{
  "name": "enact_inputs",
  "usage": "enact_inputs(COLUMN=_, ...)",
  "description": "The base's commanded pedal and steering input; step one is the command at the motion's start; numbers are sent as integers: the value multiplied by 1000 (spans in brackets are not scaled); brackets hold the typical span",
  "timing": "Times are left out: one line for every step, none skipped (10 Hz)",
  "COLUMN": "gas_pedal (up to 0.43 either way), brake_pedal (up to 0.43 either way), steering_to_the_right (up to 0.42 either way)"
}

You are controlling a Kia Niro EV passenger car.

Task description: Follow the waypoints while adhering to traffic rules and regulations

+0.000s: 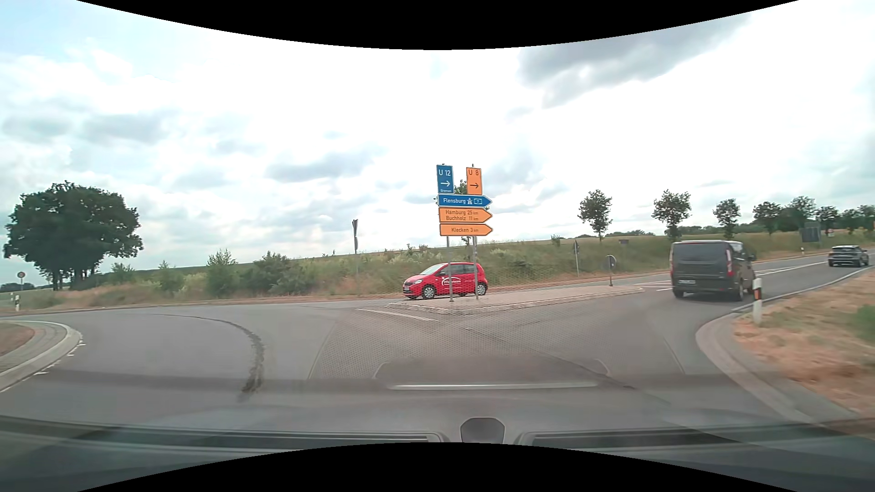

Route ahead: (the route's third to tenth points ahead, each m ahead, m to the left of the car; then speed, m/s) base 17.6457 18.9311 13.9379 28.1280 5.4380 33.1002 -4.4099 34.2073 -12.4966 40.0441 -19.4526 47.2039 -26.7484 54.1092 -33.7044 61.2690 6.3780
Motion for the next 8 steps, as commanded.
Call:
enact_inputs(gas_pedal=189, brake_pedal=0, steering_to_the_right=-206)
enact_inputs(gas_pedal=189, brake_pedal=0, steering_to_the_right=-214)
enact_inputs(gas_pedal=189, brake_pedal=0, steering_to_the_right=-221)
enact_inputs(gas_pedal=189, brake_pedal=0, steering_to_the_right=-232)
enact_inputs(gas_pedal=177, brake_pedal=0, steering_to_the_right=-241)
enact_inputs(gas_pedal=177, brake_pedal=0, steering_to_the_right=-250)
enact_inputs(gas_pedal=177, brake_pedal=0, steering_to_the_right=-258)
enact_inputs(gas_pedal=177, brake_pedal=0, steering_to_the_right=-263)
